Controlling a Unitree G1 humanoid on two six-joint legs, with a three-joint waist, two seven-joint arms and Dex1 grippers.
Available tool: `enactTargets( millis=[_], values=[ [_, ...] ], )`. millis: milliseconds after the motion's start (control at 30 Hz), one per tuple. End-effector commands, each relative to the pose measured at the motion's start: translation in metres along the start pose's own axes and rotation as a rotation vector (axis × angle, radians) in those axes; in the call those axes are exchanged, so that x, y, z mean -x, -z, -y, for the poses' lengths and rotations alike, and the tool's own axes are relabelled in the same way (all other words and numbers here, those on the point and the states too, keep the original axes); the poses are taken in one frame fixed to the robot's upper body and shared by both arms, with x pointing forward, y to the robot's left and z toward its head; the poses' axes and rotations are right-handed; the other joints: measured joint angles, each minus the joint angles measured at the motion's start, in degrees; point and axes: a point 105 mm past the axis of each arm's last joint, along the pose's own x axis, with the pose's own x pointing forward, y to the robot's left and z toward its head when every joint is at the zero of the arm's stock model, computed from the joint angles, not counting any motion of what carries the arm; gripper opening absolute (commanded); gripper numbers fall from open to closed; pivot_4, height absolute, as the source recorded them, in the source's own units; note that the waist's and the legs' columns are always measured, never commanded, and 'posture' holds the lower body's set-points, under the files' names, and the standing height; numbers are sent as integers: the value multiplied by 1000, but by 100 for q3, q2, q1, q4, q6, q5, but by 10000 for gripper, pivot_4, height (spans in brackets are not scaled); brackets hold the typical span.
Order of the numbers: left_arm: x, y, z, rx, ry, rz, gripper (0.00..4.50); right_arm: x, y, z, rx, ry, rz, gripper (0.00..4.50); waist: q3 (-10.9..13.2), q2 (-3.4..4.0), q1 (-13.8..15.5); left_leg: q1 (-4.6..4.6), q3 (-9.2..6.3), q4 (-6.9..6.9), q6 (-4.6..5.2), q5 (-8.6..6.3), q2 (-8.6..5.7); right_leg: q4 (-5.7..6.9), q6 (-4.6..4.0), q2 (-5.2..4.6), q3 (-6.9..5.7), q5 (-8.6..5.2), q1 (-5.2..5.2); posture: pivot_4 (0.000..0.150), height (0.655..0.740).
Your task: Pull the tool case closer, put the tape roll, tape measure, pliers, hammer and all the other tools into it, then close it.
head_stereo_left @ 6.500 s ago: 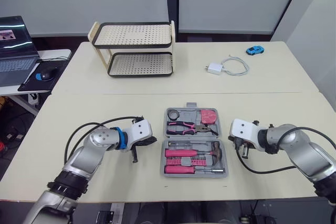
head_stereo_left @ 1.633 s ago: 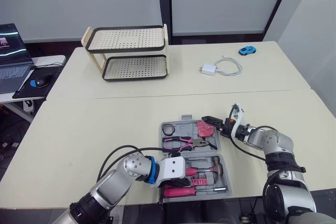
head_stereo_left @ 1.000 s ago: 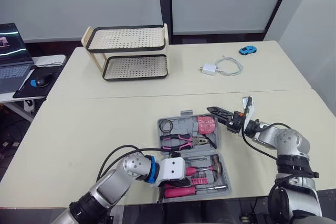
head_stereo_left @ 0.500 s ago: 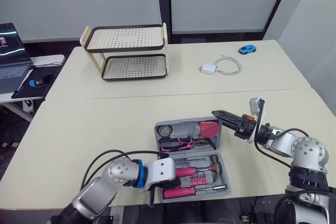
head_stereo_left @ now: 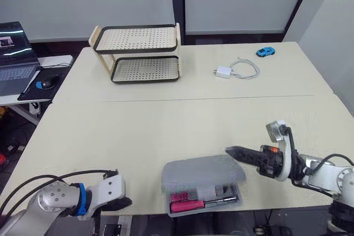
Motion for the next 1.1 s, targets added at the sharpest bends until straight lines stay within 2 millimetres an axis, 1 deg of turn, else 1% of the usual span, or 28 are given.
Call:
enactTargets(
  millis=[33,67,133,167,233,300,333,367,433,500,533,567,600,667,733,800,867,1000,1100],
  values=[
    [-5,-11,-6,-24,-32,37,0,3,3,-13,119,41,-65,44557,3,-5,-6,0,0,0,0,0,0,1,0,0,-1,0,0,1500,7400],
    [-8,-16,-7,-22,-35,53,0,5,4,-10,171,103,-107,44557,3,-5,-6,0,-1,0,0,0,1,1,0,1,-2,0,0,1500,7400],
    [-14,-24,-6,-22,-40,75,0,11,8,8,318,275,-205,44557,3,-8,-6,1,0,0,0,0,0,2,1,1,-3,0,0,1500,7400],
    [-15,-26,-6,-22,-41,79,0,17,10,19,406,360,-259,42905,1,-13,-7,0,-1,0,-1,1,-3,0,2,5,-7,-1,-1,1500,7400],
    [-19,-28,-2,-18,-27,75,0,29,14,38,593,468,-383,38505,1,-19,-9,0,0,1,-2,1,-9,-4,5,7,-11,-3,-2,1500,7400],
    [-24,-29,0,-12,-34,72,0,37,17,52,707,508,-462,31758,3,-22,-14,1,4,0,-3,2,-15,-6,7,9,-13,-4,0,1500,7400],
    [-26,-31,1,-10,-33,71,0,40,22,58,749,513,-511,29211,3,-23,-15,2,4,-1,-3,2,-13,-6,7,10,-13,-4,0,1500,7400],
    [-30,-33,1,-8,-33,71,0,43,26,63,784,517,-554,24918,4,-23,-15,2,4,-1,-4,2,-13,-6,7,11,-13,-4,0,1500,7400],
    [-36,-37,3,-10,-27,72,0,46,35,73,836,513,-627,18472,6,-28,-13,3,3,0,-4,2,-9,-5,6,10,-12,-4,2,1500,7400],
    [-44,-46,2,-14,-33,86,0,42,41,79,868,502,-650,11144,6,-29,-9,2,2,1,-5,2,-7,-5,6,9,-12,-3,3,1500,7400],
    [-48,-49,2,-13,-36,91,0,39,42,80,870,494,-642,6742,8,-31,-7,3,0,1,-5,3,-7,-5,6,9,-11,-3,5,1500,7400],
    [-51,-51,3,-19,-31,90,0,36,45,81,865,482,-636,4232,9,-35,-4,2,0,2,-5,3,-6,-4,6,9,-12,-3,4,1500,7400],
    [-54,-53,4,-25,-24,90,0,34,50,82,861,471,-643,669,10,-36,-4,3,-2,3,-5,3,-4,-3,5,9,-12,-3,5,1500,7400],
    [-59,-60,6,-29,-16,101,0,31,59,84,858,454,-668,258,9,-35,0,3,-3,2,-5,3,-3,-4,5,9,-10,-3,5,1500,7400],
    [-64,-66,7,-39,-6,108,0,27,64,84,877,442,-682,258,9,-36,1,2,-3,2,-5,3,-2,-5,5,7,-9,-3,5,1500,7400],
    [-68,-70,12,-39,29,109,0,19,67,79,873,409,-672,258,10,-36,3,2,-4,3,-5,3,-4,-6,5,6,-9,-3,7,1500,7400],
    [-72,-73,11,-59,32,106,0,14,72,75,880,382,-683,258,8,-33,7,3,-6,4,-5,3,-4,-4,5,7,-10,-3,7,1500,7400],
    [-79,-82,8,-71,40,120,0,10,75,73,871,381,-677,258,8,-34,47,3,-9,9,-5,3,-7,-5,5,4,-11,-3,13,1500,7400],
    [-86,-88,5,-84,41,138,0,12,76,75,854,400,-677,258,7,-31,118,4,-10,14,-5,3,-10,-5,5,2,-11,-3,16,1500,7400]
  ],
)
